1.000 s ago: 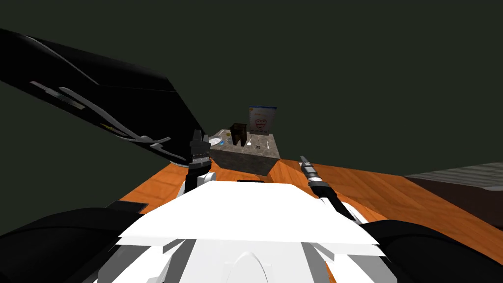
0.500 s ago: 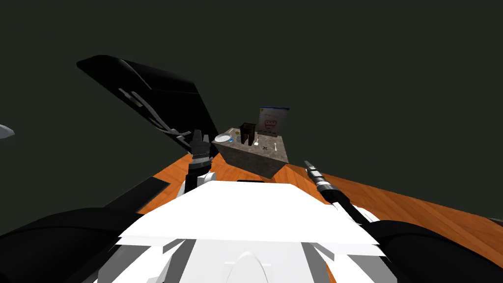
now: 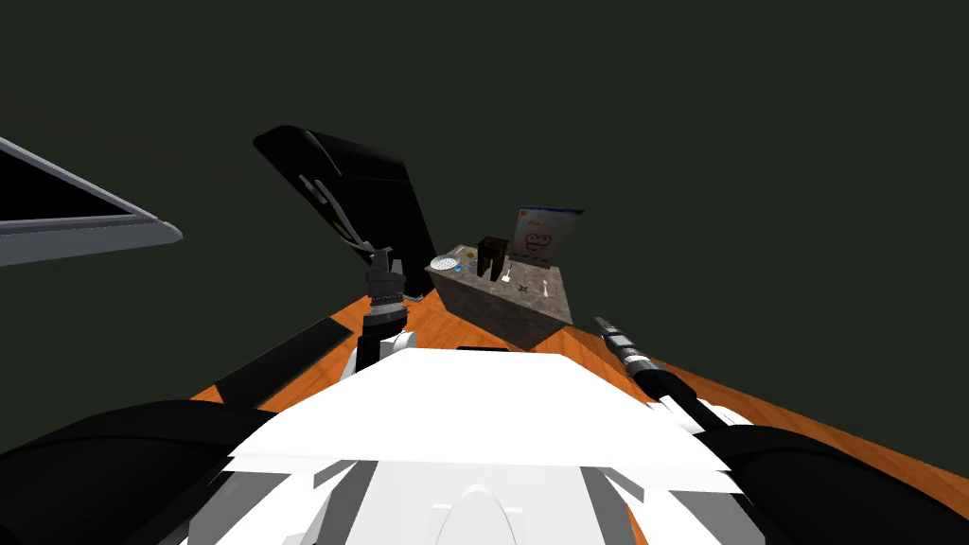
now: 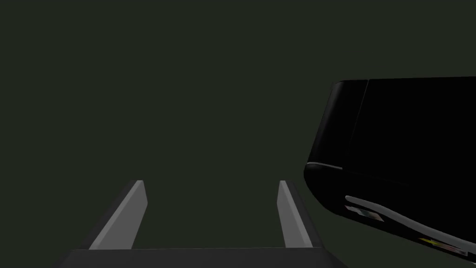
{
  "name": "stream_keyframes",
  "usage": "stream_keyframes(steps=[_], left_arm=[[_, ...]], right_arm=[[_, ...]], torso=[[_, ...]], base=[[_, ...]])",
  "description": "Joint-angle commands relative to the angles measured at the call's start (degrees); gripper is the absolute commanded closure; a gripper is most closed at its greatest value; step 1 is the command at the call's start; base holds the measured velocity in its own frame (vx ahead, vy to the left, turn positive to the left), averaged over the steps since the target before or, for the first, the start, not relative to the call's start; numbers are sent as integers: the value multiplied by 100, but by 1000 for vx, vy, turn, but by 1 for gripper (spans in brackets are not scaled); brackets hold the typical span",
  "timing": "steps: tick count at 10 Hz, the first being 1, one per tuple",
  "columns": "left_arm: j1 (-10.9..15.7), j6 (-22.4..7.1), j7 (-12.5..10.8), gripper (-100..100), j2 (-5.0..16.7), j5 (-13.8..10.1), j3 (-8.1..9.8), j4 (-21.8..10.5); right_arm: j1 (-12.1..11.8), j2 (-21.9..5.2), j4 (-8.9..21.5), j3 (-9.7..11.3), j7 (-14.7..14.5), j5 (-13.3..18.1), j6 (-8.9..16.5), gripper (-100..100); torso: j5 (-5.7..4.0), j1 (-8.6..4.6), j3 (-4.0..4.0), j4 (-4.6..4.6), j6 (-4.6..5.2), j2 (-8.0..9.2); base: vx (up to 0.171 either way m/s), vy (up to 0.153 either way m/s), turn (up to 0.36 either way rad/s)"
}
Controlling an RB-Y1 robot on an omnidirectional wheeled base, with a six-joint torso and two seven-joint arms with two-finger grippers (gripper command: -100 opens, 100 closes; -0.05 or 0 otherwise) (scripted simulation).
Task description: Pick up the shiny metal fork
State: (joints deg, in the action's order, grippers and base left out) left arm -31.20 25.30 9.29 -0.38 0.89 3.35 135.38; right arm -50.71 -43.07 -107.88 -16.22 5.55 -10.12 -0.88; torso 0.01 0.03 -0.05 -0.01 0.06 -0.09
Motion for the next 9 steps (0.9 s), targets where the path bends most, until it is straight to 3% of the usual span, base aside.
stream_keyframes(steps=[1, 4, 6, 9], left_arm=[[0, 0, 0, 0, 0, 0, 0, 0], [1, 0, 0, 0, 0, 0, -1, 0], [1, 0, 0, 0, 0, 0, 0, 0], [0, 0, 0, 0, 0, 0, 0, 0]], right_arm=[[-66, -286, 286, -23, 105, -54, 128, -100], [-137, -607, 517, -39, 186, -98, 275, -100], [-252, -1020, 934, -29, 333, -181, 549, -100], [-297, -1353, 1141, -1, 399, -220, 675, -100]], torso=[[0, 0, 0, 0, 0, 0], [1, 7, -3, -1, -5, -4], [1, 4, -5, -2, -6, -9], [3, 9, -8, -3, -2, -14]], base=[[17, 45, 322], [14, 43, 208], [44, 62, 398], [41, 47, 168]])
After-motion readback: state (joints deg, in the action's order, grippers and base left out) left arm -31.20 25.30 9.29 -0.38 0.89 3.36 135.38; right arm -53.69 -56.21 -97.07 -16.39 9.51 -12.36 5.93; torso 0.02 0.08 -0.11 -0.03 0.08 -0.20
